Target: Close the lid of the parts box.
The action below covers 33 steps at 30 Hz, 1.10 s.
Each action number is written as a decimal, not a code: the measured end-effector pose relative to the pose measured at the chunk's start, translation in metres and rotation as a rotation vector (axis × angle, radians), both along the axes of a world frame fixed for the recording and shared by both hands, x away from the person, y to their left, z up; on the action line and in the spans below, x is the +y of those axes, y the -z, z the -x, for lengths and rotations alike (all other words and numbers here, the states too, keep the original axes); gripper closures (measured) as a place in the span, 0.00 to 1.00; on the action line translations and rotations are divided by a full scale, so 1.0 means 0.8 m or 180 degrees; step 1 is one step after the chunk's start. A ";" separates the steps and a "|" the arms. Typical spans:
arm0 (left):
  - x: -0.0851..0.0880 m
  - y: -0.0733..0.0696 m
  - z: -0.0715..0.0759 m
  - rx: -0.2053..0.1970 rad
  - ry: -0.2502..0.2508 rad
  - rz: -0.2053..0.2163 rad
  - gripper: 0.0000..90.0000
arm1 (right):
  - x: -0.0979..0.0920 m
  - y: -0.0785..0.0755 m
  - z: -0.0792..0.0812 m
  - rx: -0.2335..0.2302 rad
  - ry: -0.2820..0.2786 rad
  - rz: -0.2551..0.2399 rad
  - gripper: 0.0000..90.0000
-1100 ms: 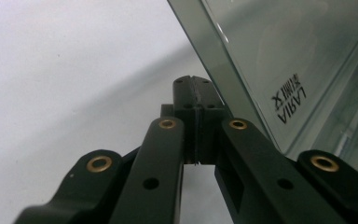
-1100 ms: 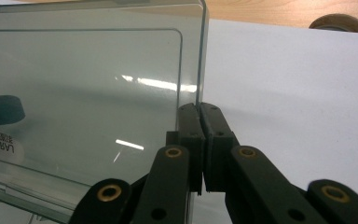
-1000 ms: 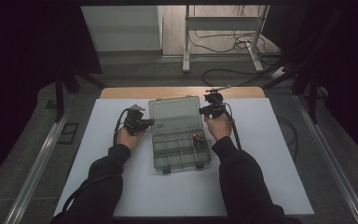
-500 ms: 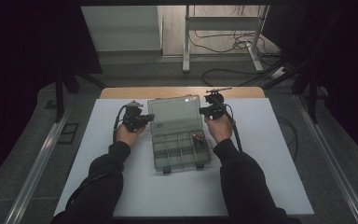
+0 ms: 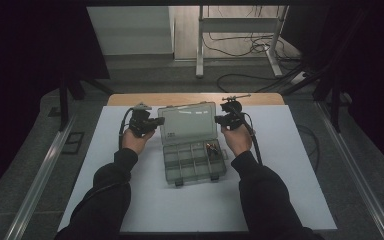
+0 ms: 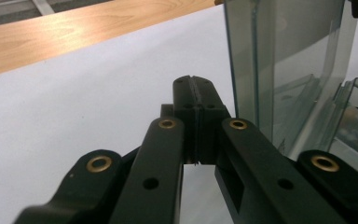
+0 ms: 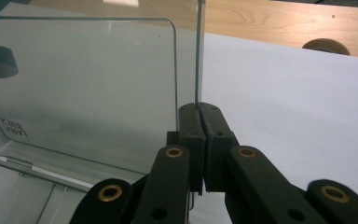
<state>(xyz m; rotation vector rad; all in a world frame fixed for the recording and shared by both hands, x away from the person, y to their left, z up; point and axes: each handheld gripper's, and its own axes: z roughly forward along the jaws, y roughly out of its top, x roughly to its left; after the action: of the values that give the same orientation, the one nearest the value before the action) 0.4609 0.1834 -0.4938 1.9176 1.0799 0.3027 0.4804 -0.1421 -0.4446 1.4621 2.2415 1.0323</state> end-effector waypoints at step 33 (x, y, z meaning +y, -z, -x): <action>-0.004 -0.036 0.038 -0.0052 0.0348 0.0047 0.99 | -0.020 -0.017 0.053 -0.0114 -0.0284 0.0089 0.97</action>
<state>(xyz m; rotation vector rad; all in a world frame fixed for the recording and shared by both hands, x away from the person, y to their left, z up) 0.4304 0.1800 -0.4650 1.9496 0.9601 0.2481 0.4378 -0.1579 -0.4312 1.3327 2.3050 1.0407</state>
